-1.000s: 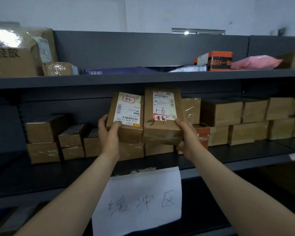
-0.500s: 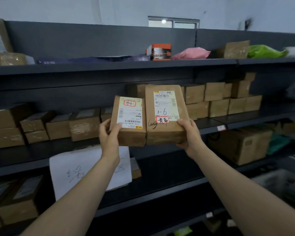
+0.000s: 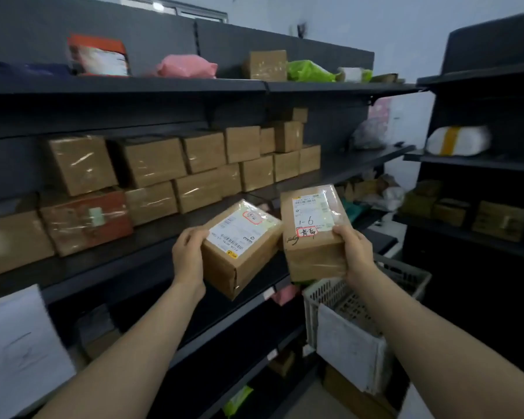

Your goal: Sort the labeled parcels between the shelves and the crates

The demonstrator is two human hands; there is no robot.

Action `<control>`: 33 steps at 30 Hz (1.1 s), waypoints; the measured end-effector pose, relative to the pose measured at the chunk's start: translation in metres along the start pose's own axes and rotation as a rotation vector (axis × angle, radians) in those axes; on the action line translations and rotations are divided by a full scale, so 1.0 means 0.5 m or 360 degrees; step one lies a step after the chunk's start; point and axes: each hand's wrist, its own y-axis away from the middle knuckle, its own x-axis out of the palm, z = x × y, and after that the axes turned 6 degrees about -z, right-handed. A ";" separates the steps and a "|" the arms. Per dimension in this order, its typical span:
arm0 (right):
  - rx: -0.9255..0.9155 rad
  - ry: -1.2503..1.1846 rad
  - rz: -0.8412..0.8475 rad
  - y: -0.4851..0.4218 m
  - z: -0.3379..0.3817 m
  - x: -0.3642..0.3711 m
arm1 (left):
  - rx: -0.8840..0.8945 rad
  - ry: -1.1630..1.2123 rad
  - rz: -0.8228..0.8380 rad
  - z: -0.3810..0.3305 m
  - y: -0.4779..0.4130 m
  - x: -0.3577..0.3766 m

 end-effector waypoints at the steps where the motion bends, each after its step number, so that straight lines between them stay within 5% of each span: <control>1: 0.0011 0.0036 -0.0050 -0.036 -0.004 -0.027 | -0.0022 0.0002 0.0043 0.021 -0.012 0.039; 9: 0.0034 0.0245 -0.0488 -0.247 -0.008 -0.240 | -0.0333 -0.0128 0.0657 0.213 -0.112 0.359; 17: 0.0056 0.0610 -0.0652 -0.377 -0.027 -0.437 | -0.0394 -0.0622 0.1291 0.395 -0.105 0.663; 33: 0.0378 0.0868 -0.0627 -0.874 -0.107 -0.572 | -0.0895 -0.1176 0.1395 0.710 -0.263 1.089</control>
